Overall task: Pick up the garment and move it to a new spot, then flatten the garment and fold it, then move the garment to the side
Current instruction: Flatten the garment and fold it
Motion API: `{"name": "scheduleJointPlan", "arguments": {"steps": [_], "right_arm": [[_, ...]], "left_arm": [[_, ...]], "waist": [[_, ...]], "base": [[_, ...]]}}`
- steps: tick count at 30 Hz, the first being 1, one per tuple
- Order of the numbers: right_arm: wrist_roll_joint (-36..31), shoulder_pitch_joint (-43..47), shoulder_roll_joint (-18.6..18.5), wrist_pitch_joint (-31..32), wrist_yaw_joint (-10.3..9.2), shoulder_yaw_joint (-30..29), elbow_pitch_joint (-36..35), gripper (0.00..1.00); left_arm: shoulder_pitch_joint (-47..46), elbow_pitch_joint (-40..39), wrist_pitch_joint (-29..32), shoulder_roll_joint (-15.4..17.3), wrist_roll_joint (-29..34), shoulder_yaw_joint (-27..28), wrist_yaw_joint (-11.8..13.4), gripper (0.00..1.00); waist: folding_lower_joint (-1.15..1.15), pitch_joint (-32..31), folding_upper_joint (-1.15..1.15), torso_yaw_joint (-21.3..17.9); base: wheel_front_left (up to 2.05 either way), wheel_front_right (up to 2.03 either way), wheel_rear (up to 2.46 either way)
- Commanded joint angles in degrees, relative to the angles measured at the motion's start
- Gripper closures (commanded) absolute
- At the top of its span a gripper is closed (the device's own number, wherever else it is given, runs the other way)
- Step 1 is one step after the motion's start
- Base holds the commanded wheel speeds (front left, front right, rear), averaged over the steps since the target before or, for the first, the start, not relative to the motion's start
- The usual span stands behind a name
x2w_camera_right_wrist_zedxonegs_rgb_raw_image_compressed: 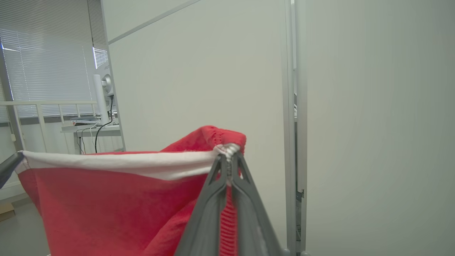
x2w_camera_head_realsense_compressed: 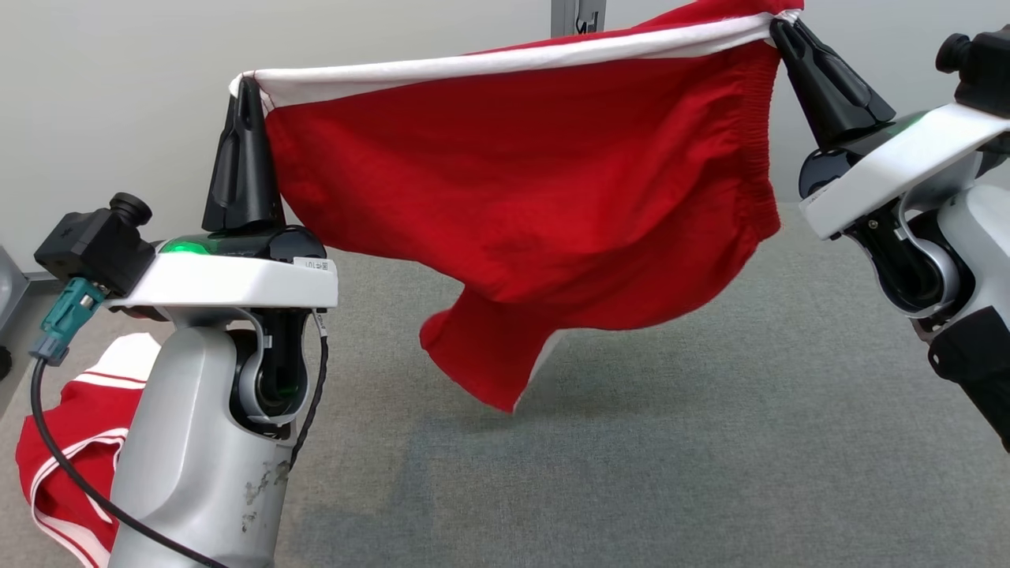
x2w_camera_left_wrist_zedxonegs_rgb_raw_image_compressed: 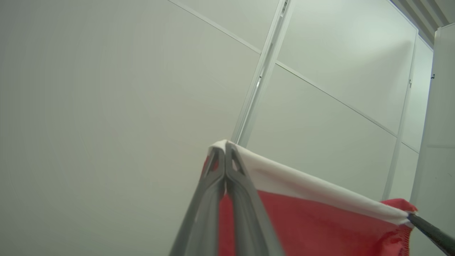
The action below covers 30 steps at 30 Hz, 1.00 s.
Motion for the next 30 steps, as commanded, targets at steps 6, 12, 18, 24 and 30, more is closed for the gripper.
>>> {"name": "scheduleJointPlan", "arguments": {"steps": [6, 12, 18, 24, 30], "right_arm": [[1.4, -2.4, 0.8, -0.3, 0.01, 1.3, 1.0, 1.0], [2.7, -6.8, 1.6, 1.0, 0.01, 2.5, 2.7, 1.0], [2.3, -13.9, 1.6, 1.2, 0.01, 3.2, 5.3, 1.0], [0.9, -25.3, 2.4, -0.3, 0.01, 3.4, 11.6, 1.0], [-3.3, -36.8, 5.5, -3.6, 0.01, 2.2, 19.9, 1.0]], "left_arm": [[-1.2, 1.2, 0.0, 0.2, -0.5, -0.3, 0.0, 1.0], [-5.5, 5.3, 0.0, 0.2, -0.1, -1.4, -1.0, 1.0], [-14.0, 9.0, 0.4, 0.5, 0.0, -1.2, -1.7, 1.0], [-29.6, 16.1, 1.8, 0.8, -0.1, -1.0, -2.5, 1.0], [-46.5, 24.8, 0.3, 0.6, 2.3, -2.0, -4.1, 1.0]], "waist": [[0.0, 1.9, 0.0, -0.4], [0.0, 6.0, 0.0, -0.7], [0.0, 13.4, 0.0, -0.4], [0.0, 23.8, 0.0, 0.2], [0.0, 31.1, 0.0, 1.6]], "base": [[0.0, 0.0, 0.0], [0.0, 0.0, 0.0], [0.0, 0.0, 0.0], [0.0, 0.0, 0.0], [0.0, 0.0, 0.0]]}}
